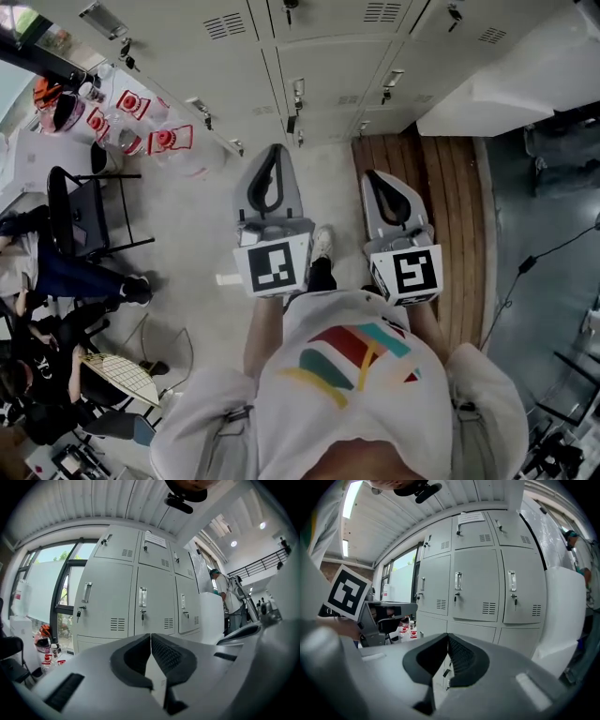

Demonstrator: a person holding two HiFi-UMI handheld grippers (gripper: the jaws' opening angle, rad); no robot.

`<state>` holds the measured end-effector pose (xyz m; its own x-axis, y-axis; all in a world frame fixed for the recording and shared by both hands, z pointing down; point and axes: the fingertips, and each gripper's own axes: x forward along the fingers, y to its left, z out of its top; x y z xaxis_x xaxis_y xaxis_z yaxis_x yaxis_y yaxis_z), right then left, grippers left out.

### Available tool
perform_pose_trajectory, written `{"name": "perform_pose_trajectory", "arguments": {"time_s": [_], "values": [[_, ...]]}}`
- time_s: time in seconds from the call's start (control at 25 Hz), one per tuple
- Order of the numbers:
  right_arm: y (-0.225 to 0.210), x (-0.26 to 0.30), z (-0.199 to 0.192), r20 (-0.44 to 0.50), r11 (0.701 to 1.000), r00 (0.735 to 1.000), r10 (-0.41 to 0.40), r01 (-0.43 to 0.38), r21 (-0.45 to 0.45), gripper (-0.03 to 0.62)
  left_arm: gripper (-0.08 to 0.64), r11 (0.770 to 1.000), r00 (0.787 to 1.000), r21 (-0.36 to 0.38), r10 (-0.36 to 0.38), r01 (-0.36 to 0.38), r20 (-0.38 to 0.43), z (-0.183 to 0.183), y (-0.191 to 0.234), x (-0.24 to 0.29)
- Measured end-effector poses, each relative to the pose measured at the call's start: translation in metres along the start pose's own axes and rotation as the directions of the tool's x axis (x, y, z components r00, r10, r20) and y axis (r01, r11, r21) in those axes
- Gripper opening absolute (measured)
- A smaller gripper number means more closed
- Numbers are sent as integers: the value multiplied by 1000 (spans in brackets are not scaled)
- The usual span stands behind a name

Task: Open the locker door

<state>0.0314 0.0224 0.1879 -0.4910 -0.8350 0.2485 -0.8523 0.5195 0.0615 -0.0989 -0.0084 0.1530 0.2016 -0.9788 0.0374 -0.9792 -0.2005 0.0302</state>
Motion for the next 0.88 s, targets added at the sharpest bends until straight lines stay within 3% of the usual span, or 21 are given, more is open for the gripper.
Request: {"name": "perform_pose_trajectory", "arguments": {"time_s": [0.28, 0.56, 0.8, 0.88], "values": [[-24, 15, 9, 2, 997, 999, -54, 54, -59, 5, 17, 998, 998, -62, 18, -21, -55, -29, 18, 11], [-1, 37, 10, 16, 993, 998, 64, -62, -104, 5, 16, 993, 994, -47, 110, -111, -22, -15, 40, -1], [13, 52, 14, 71, 987, 986, 151, -147, -59, 5, 17, 972, 972, -36, 234, -234, -10, -6, 49, -19], [15, 56, 19, 83, 977, 977, 195, -186, -100, 5, 17, 968, 968, -9, 252, -252, 3, 2, 47, -15]]}}
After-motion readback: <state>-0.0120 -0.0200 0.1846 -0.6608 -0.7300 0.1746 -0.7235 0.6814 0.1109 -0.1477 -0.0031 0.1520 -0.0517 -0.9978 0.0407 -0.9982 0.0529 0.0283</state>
